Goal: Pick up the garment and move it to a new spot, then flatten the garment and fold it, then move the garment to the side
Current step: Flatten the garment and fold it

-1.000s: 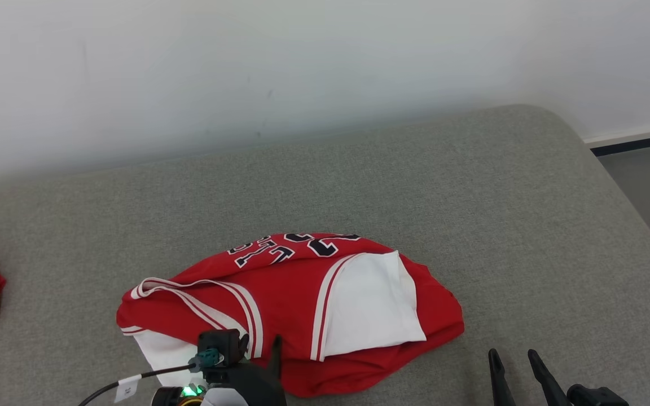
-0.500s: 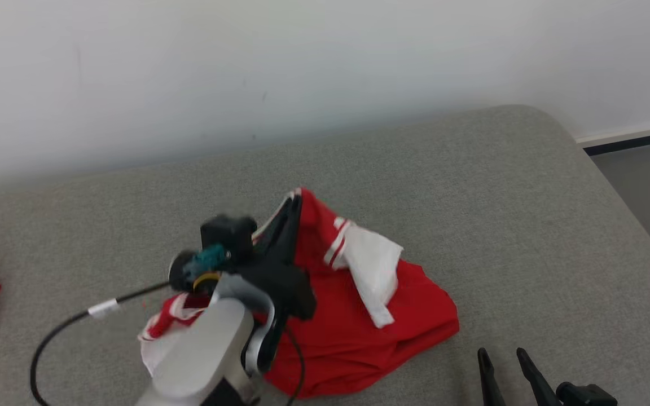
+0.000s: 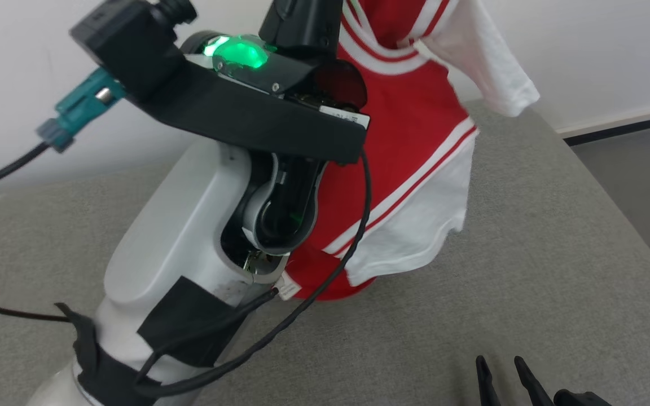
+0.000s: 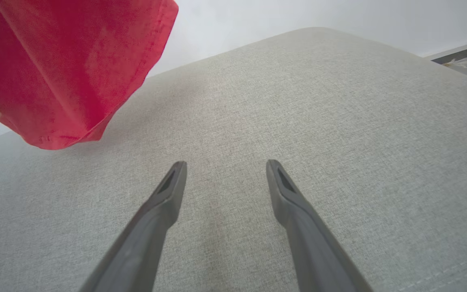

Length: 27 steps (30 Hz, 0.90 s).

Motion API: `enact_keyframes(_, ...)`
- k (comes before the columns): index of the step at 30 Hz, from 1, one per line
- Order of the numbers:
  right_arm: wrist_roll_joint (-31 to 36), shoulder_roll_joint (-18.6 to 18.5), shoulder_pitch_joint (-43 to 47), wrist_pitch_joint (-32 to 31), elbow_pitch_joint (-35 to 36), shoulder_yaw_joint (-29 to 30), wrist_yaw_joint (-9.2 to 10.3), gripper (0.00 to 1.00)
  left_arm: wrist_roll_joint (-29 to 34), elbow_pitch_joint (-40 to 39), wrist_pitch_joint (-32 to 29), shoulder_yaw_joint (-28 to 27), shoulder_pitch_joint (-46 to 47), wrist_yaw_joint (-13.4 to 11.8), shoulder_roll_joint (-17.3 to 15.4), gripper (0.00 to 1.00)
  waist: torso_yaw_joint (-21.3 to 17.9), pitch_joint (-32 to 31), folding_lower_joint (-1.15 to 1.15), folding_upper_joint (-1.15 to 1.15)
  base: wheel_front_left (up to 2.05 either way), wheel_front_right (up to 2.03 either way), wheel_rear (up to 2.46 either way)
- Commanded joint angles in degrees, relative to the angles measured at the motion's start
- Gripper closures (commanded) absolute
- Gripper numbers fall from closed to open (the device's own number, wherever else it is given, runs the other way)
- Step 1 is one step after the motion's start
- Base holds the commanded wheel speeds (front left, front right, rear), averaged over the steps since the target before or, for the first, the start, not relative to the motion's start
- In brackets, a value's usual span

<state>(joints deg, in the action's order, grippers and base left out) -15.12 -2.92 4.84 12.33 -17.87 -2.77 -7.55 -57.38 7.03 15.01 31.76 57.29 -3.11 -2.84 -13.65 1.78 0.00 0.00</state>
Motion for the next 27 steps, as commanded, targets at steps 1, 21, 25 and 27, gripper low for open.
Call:
enact_keyframes(1, 0.0, 0.1, -0.1, 0.4, -0.2, -0.1, 0.13, 0.0, -2.4, -2.8, 0.2, -0.9, -0.5, -0.3, -0.1, 1.0, 2.1, 0.3, 0.0, 0.0, 0.0, 0.0, 0.0)
enact_keyframes(21, 1.3, 0.0, -1.3, -1.5, 2.8, -0.9, 0.13, 0.0, 2.5, 24.5, 0.2, -20.3, -33.6, -0.5, -1.5, 0.0, 14.2, 3.6, 0.0, 0.0, 0.0, 0.0, 0.0)
enact_keyframes(25, 1.6, 0.0, -1.0, -1.6, 2.9, -0.1, 0.13, 0.0, 5.6, 26.2, 0.2, -23.0, -34.5, 1.0, -0.9, 0.0, 13.6, 2.8, 0.0, 0.0, 0.0, 0.0, 0.0)
enact_keyframes(27, 1.8, 0.1, -1.0, -1.8, 3.2, 0.1, 0.13, 0.0, 8.3, 24.9, 0.2, -25.4, -35.6, 1.6, -0.8, 0.0, 13.4, 2.2, 0.0, 0.0, 0.0, 0.0, 0.0)
